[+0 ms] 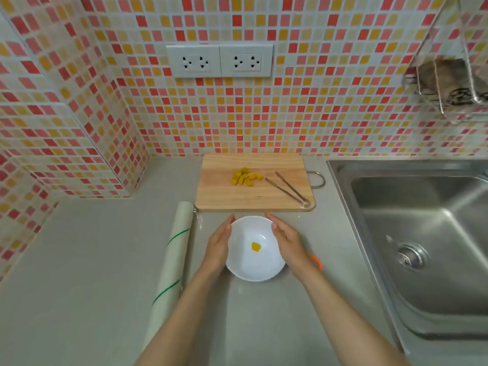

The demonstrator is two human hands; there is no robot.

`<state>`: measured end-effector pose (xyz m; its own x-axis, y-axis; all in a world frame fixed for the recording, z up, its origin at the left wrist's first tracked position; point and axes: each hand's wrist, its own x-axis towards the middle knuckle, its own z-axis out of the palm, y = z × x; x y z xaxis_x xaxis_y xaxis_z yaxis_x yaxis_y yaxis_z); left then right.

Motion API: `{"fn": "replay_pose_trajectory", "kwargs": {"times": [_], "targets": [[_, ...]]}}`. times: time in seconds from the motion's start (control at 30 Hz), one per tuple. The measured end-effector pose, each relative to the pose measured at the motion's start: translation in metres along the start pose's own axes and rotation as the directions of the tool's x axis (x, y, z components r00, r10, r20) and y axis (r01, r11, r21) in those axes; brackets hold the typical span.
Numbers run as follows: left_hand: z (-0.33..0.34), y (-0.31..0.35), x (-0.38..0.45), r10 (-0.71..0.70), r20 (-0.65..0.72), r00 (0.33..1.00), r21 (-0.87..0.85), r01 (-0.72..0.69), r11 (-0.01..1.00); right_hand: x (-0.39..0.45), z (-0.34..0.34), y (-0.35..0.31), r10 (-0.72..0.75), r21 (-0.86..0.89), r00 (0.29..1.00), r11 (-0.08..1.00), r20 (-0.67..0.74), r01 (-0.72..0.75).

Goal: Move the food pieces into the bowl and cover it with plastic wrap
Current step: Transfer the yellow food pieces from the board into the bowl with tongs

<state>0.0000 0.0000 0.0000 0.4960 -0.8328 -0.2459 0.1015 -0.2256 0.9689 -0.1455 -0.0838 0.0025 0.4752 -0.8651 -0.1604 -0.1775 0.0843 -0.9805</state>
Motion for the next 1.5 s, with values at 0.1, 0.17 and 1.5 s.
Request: {"fn": "replay_pose_trajectory", "kwargs": {"times": [0.1,0.17,1.5], "targets": [[0.006,-0.001,0.002,-0.053,-0.043,0.998,-0.124,0.047,0.991,0.002,0.002,0.001,0.001,0.016,0.999,1.0,-0.035,-0.001],[0.009,-0.001,0.001,-0.102,-0.074,0.992,-0.215,0.084,0.973,0.003,0.001,0.004,0.009,0.009,1.0,1.0,-0.002,-0.009],[0.014,-0.006,-0.001,-0.118,-0.146,0.982,-0.237,0.081,0.968,0.117,-0.034,-0.01,-0.337,-0.7,0.939,0.685,-0.062,0.2]]}}
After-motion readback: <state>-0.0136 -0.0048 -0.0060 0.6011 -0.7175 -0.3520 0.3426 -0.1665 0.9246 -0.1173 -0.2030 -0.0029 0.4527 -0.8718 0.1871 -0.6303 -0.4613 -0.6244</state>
